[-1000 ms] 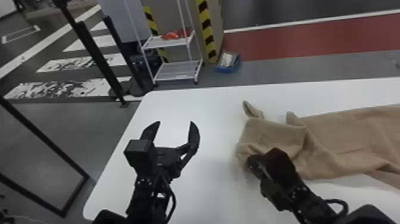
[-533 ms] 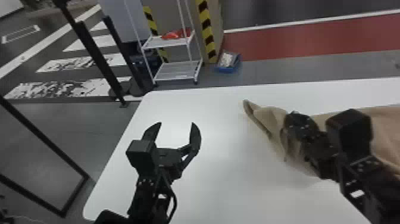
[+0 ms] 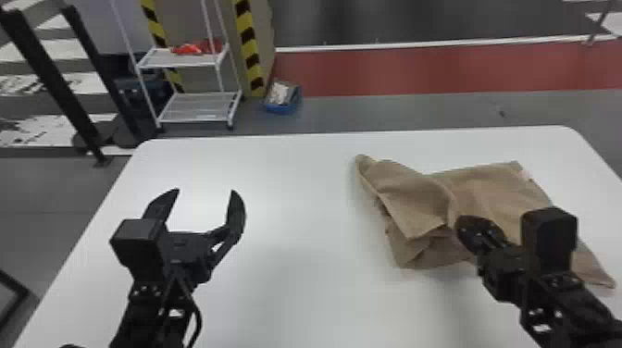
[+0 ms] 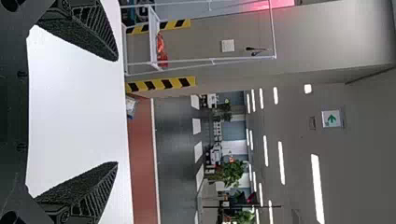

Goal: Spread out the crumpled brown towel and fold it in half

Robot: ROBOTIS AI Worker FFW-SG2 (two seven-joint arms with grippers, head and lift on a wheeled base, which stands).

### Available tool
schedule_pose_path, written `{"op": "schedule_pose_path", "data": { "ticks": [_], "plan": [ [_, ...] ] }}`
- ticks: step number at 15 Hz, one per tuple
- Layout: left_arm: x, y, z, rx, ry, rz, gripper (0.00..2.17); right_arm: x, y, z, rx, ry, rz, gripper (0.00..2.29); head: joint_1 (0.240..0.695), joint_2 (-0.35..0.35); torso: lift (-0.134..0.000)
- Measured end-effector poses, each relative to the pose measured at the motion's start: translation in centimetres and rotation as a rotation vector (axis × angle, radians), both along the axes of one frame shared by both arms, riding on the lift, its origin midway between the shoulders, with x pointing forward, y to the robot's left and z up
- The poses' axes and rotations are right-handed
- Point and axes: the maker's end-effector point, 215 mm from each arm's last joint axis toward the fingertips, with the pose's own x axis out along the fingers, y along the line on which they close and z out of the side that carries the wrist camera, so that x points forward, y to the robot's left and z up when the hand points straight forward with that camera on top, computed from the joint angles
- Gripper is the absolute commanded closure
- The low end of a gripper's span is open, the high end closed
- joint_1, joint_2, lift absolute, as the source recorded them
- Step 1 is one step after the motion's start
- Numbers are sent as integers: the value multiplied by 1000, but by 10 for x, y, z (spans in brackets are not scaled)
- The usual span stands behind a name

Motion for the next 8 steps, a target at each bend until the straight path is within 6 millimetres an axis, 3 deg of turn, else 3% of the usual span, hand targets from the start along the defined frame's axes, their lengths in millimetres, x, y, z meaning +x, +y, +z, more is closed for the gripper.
{"op": "schedule_pose_path", "data": {
  "ticks": [2,5,8],
  "plan": [
    [1,-3,-3,3,10,-4,87,-4,-9,5,9,-30,-14,-2,695,62,-125],
    [0,-3,-5,4,16,-3,87,-11,-12,59,37,-193,-32,70,695,58,-125],
    [-2,-3,-7,4,19,-2,87,-24,2,102,55,-307,-8,134,695,69,-125]
  ]
}}
